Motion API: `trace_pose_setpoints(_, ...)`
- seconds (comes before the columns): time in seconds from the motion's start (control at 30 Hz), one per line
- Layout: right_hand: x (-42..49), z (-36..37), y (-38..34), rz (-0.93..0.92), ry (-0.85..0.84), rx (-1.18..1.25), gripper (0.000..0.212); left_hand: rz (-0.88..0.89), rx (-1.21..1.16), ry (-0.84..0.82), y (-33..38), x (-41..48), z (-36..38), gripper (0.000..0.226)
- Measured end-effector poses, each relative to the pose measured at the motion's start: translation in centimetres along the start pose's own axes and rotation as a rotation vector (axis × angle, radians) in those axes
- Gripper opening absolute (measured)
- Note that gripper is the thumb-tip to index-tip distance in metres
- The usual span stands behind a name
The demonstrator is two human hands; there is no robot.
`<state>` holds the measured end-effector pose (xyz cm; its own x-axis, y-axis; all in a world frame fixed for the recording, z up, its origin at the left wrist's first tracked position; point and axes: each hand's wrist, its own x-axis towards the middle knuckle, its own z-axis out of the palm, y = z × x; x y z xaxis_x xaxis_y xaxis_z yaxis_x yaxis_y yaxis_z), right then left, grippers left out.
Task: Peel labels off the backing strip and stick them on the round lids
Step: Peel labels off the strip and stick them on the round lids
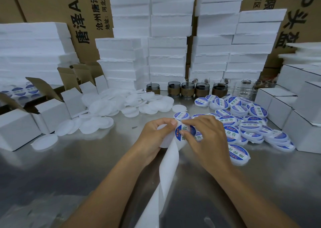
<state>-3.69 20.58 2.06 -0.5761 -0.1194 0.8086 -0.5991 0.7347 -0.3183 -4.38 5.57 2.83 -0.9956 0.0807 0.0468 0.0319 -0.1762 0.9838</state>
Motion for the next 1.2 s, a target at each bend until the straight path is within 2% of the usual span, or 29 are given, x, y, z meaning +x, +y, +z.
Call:
trace_pose_setpoints(0.17, 0.0, 0.1, 0.1, -0.015, 0.025, -0.014, 0.022, 0.034, 0.039, 0.01, 0.0, 0.0, 0.0, 0.013)
trace_pose_setpoints(0.27, 0.0, 0.1, 0.1, 0.011, -0.032, 0.003, 0.023, 0.029, 0.088, 0.042, -0.1, 0.1, 0.0, 0.018)
trace_pose_setpoints(0.43, 0.0, 0.1, 0.2, 0.033, -0.15, 0.046, 0.012, 0.029, 0.125, 0.093, -0.2, 0.2, 0.1, 0.024)
trace_pose_setpoints(0.7, 0.0, -0.1, -0.1, 0.111, -0.092, 0.13, 0.007, 0.018, 0.093, 0.237, 0.0, 0.3, -0.1, 0.025)
trace_pose_setpoints(0.77, 0.1, -0.1, -0.2, 0.186, -0.065, 0.206, 0.013, 0.004, 0.065, 0.266, -0.1, 0.4, -0.3, 0.024)
trace_pose_setpoints(0.97, 0.8, -0.5, 0.0, 0.577, 0.066, 0.57, 0.024, 0.03, 0.013, 0.271, 0.0, 0.6, -0.3, 0.029)
trace_pose_setpoints(1.1, 1.2, -0.8, 0.4, 0.706, 0.201, 0.689, 0.027, 0.048, -0.001, 0.312, 0.1, 0.6, -0.4, 0.023)
trace_pose_setpoints(1.2, 1.5, -1.1, 0.3, 0.788, 0.226, 0.784, 0.023, 0.049, -0.038, 0.389, 0.4, 0.8, -0.6, 0.02)
